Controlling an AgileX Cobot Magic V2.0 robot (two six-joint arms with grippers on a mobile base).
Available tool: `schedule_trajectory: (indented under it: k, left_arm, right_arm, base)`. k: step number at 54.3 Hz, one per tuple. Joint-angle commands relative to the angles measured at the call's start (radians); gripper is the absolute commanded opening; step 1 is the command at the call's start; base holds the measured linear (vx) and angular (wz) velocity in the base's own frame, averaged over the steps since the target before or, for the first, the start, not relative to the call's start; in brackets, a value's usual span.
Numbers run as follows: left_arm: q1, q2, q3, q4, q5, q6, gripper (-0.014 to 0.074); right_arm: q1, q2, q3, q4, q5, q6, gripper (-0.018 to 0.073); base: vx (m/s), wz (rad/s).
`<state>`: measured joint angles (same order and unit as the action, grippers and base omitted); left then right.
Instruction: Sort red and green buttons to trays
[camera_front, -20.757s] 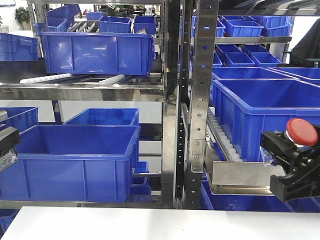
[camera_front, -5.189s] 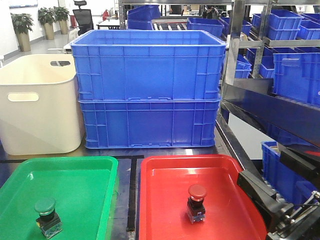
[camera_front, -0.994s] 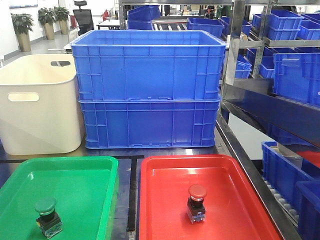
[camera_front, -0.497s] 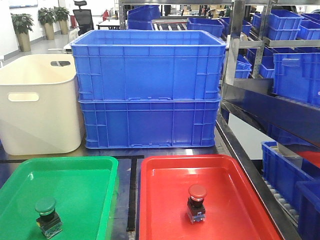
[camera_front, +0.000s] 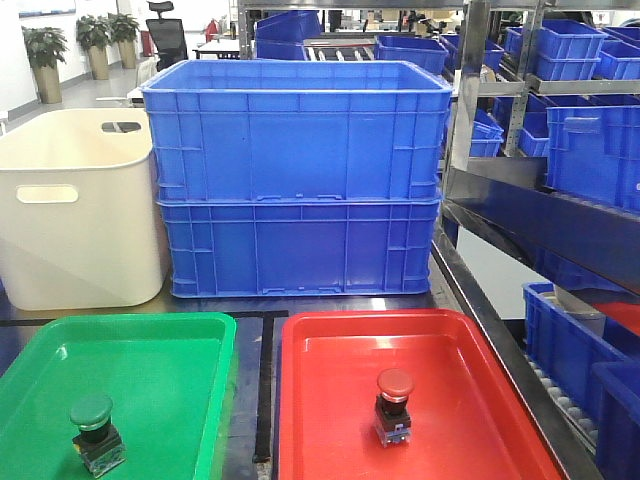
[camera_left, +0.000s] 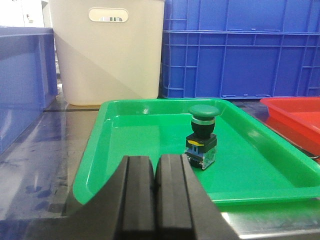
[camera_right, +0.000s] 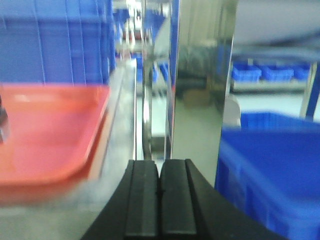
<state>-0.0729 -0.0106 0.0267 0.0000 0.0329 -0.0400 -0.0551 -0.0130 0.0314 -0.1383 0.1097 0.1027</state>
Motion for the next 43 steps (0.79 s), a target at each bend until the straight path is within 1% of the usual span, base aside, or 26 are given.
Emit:
schedule_trajectory:
  k: [1,6,43]
  left_arm:
    - [-0.001,-0.015,-0.022,-0.008,-0.077,-0.001,-0.0006]
    - [-0.001,-0.015,-0.022,-0.008,-0.077,-0.001,-0.0006]
    - [-0.001,-0.015,-0.022,-0.008,-0.077,-0.001,-0.0006]
  right_arm:
    - [-0.003,-0.009,0.012,-0.005,-0.032,-0.009,-0.0015]
    - [-0.004,-0.009,0.012,-0.005,-0.014,-0.009,-0.0013]
    - [-0.004,-0.009,0.012,-0.005,-0.016,-0.009,-0.0013]
  base:
    - [0.0,0.0]
    - [0.0,0.0]
    - [0.0,0.0]
